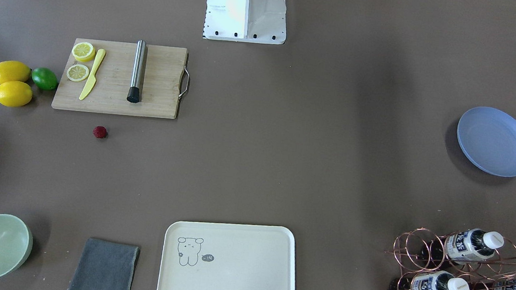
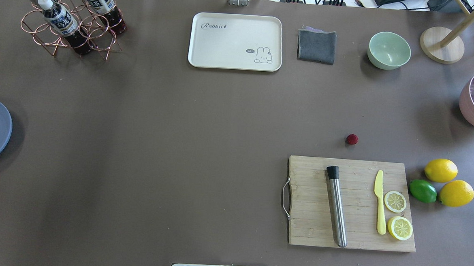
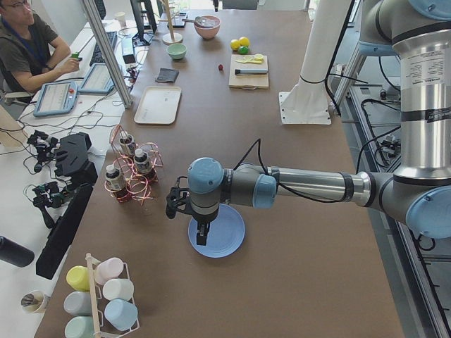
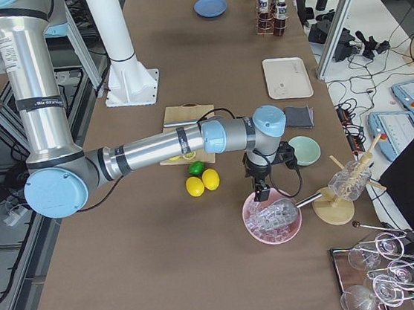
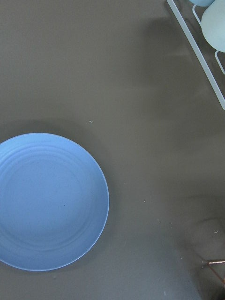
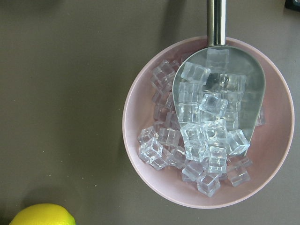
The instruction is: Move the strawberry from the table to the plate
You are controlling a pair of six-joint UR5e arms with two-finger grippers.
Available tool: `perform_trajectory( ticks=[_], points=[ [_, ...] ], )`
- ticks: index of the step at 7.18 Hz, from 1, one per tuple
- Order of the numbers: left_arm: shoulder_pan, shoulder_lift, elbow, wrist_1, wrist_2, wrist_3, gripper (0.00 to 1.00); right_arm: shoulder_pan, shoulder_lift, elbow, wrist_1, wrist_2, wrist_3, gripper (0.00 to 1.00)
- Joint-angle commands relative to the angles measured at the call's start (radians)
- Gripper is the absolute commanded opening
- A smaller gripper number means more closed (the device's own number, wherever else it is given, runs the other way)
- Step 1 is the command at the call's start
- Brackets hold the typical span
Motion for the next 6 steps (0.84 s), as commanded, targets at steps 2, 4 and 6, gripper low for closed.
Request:
perform_trajectory(
  ticks=[2,4,6],
  points=[
    [0.015,0.002,0.003,-0.004,-0.002,-0.004,0.98,0.0,0.001,0.0,0.0,0.0,0.0,1.0],
    [0.017,0.002,0.005,-0.004,0.0,-0.001,0.98,0.0,0.001,-0.002,0.0,0.0,-0.002,1.0],
    [0.051,-0.003,0.002,-0.004,0.002,-0.004,0.98,0.0,0.0,-0.002,0.0,0.002,0.0,1.0]
  ],
)
